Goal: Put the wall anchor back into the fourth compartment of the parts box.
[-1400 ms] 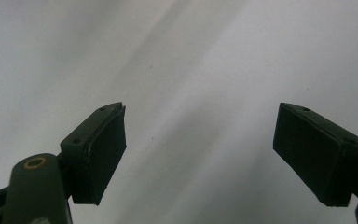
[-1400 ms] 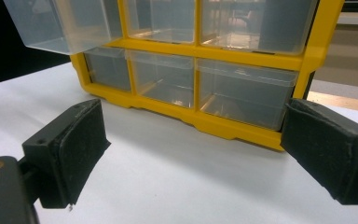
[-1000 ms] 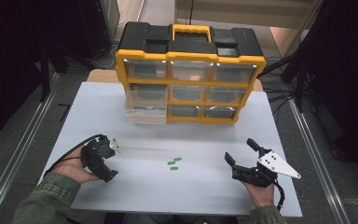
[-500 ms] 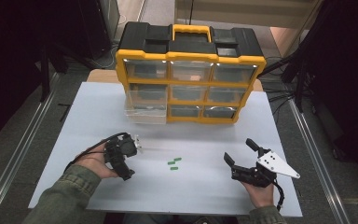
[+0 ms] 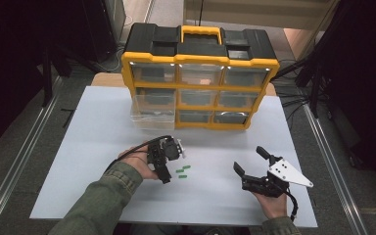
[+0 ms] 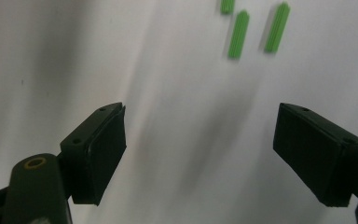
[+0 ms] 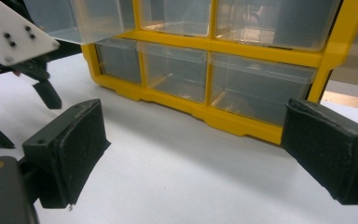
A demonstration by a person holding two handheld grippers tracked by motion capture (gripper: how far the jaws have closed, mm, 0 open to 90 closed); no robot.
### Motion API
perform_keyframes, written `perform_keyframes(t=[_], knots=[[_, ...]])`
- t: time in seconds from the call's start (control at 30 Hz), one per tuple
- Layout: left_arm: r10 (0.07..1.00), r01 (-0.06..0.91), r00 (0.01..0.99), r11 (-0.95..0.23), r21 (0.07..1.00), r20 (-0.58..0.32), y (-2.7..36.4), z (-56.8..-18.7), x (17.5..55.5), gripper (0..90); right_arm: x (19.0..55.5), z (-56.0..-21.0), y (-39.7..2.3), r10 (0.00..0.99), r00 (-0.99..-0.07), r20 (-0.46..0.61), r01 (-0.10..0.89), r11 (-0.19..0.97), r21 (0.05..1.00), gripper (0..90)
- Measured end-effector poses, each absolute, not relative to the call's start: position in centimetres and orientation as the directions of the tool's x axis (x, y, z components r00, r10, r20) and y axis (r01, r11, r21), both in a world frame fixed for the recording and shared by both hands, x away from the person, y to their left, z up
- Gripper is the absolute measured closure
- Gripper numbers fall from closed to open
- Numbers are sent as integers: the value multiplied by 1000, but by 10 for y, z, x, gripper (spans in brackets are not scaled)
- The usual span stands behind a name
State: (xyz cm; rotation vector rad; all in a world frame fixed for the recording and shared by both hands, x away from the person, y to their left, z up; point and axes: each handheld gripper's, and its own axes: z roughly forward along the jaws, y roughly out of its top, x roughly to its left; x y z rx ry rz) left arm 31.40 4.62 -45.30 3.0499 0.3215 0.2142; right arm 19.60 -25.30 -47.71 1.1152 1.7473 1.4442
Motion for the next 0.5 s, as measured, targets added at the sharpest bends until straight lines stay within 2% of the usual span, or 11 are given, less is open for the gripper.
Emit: perform_keyframes(t=[0.17, 0.2, 0.27, 0.3, 0.43, 0.5], knots=[[193, 185, 971, -980, 70, 139, 23, -458, 318, 187, 196, -477, -253, 882, -467, 59, 224, 54, 973, 71], [168, 159, 973, -985, 66, 156, 22, -457, 318, 263, 196, -477, -253, 882, -468, 59, 225, 54, 973, 71], [159, 149, 974, -986, 72, 164, 21, -458, 318, 293, 196, -477, -253, 881, -469, 57, 226, 57, 973, 72], [176, 169, 975, -983, 67, 133, 20, -459, 319, 319, 195, -477, -253, 880, -472, 53, 224, 62, 973, 71], [173, 167, 978, -984, 64, 118, 19, -461, 320, 453, 195, -477, -253, 878, -476, 55, 223, 60, 973, 72], [177, 170, 979, -983, 70, 97, 18, -462, 320, 491, 195, -477, -253, 878, -476, 56, 224, 59, 973, 72]])
